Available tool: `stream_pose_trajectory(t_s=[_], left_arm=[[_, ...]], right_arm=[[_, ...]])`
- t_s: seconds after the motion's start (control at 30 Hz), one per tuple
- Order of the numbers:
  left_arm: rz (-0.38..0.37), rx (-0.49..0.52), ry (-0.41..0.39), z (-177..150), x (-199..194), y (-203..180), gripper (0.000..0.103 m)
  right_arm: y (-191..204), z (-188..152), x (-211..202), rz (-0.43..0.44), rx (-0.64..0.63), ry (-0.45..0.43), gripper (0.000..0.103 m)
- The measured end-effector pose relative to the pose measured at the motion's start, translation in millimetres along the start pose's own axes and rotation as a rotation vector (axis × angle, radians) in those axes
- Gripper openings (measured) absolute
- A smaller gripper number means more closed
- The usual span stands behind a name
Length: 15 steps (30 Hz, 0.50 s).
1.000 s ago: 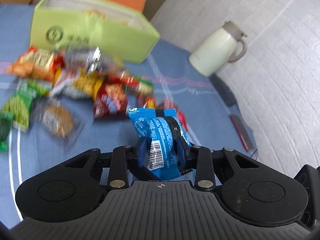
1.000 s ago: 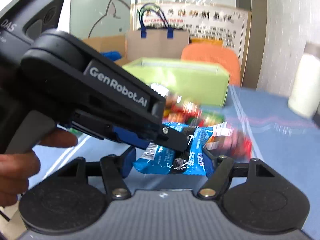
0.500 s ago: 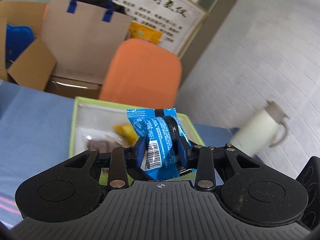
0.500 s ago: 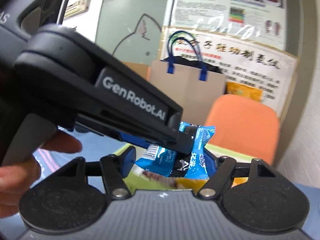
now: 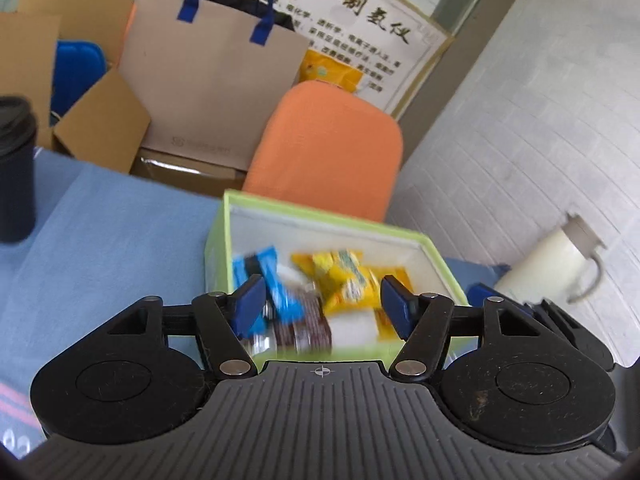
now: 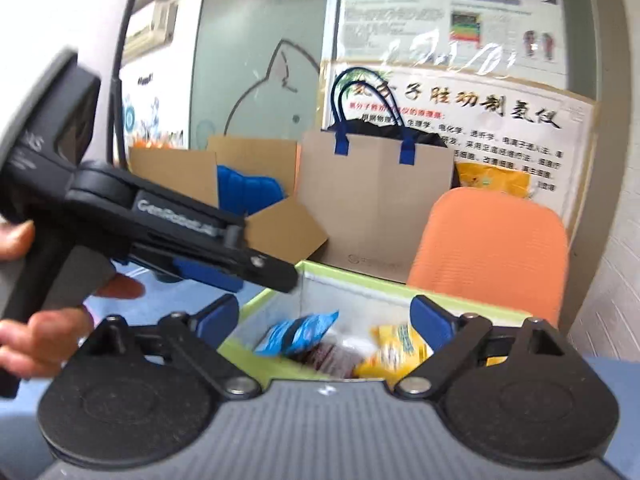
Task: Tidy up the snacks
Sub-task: 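Carry the blue snack with the left gripper into the box, release, then lower the left gripper onto the silver foil snack bag and close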
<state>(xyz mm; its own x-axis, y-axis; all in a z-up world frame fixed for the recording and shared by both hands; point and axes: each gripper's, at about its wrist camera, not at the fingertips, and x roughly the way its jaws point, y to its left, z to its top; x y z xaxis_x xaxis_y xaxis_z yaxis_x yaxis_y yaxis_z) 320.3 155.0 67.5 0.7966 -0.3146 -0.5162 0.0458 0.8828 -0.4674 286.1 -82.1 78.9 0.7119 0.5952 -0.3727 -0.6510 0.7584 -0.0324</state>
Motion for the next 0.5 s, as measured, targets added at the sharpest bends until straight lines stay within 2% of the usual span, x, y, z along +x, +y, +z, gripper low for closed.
stream_pose_trajectory(t_s=[0.1,0.17,0.27,0.37,0.5], left_arm=[[-0.048,-0.019,0.061,-31,-10,1,0.041],[-0.088,-0.025,0.122,-47,-7,-2,0.039],[-0.074,-0.046,0.189,-60,5,-5,0.038],[-0.062,-0.06,0.214,-64,11,-8,0.038],[-0.042,-0.088,0.233,-64,19,-7,0.038]], right_arm=[[13,-35,-19,-0.009,0.047,0.05,0.092],[22,-54,-22,-0.053,0.049,0.091,0.092],[27,-73,-24,-0.079,0.048,0.131,0.092],[18,-76,-24,-0.093,0.091,0.13,0.092],[10,-74,-14,0.014,0.168,0.131,0.092]])
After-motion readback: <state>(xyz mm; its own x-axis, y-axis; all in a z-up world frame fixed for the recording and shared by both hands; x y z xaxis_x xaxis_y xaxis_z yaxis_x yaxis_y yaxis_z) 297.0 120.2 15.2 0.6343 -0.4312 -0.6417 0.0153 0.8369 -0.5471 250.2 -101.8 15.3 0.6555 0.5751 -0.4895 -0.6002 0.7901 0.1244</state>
